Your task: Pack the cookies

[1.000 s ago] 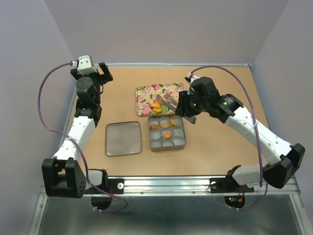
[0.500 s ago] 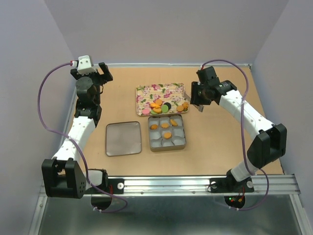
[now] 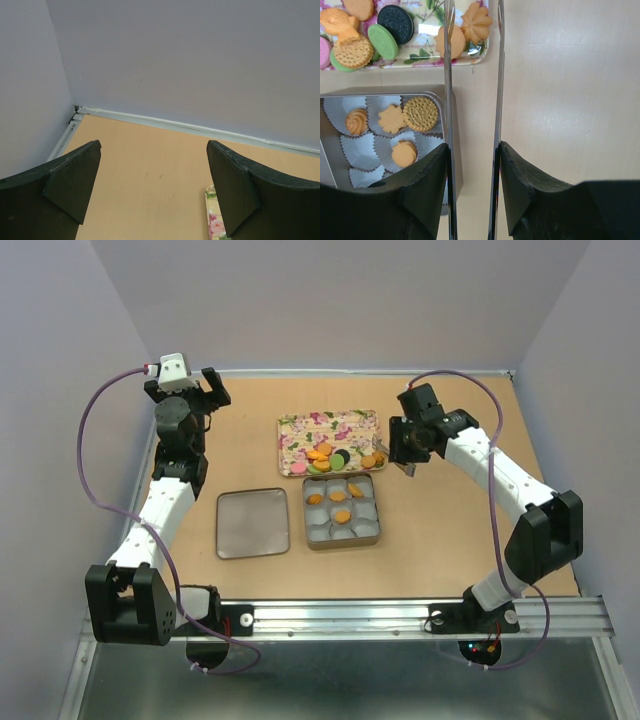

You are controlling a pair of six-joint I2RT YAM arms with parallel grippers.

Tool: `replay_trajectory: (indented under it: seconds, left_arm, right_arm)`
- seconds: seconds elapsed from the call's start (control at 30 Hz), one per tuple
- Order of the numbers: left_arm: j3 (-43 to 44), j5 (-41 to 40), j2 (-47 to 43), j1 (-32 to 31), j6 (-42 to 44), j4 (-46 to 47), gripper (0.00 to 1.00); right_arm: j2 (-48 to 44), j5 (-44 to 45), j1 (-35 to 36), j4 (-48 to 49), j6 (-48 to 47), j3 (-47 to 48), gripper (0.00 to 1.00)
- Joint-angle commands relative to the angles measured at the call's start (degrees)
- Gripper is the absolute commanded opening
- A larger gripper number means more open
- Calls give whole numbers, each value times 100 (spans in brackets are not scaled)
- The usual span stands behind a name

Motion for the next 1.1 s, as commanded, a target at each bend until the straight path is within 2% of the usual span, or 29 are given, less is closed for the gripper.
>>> replay_trajectory:
  seconds: [0.0,0.47,1.07]
  left_arm:
    - [100,40,-133,-28,34,191,99]
    - [117,66,-116,-28,34,182,99]
    - [135,75,-89,-28,34,173,99]
  right_arm:
    - [-2,-14,12,115,-32,-125,49]
    - [-107,-164,12,150,21,-530,48]
    - [-283,99,12,106,-58,-310,39]
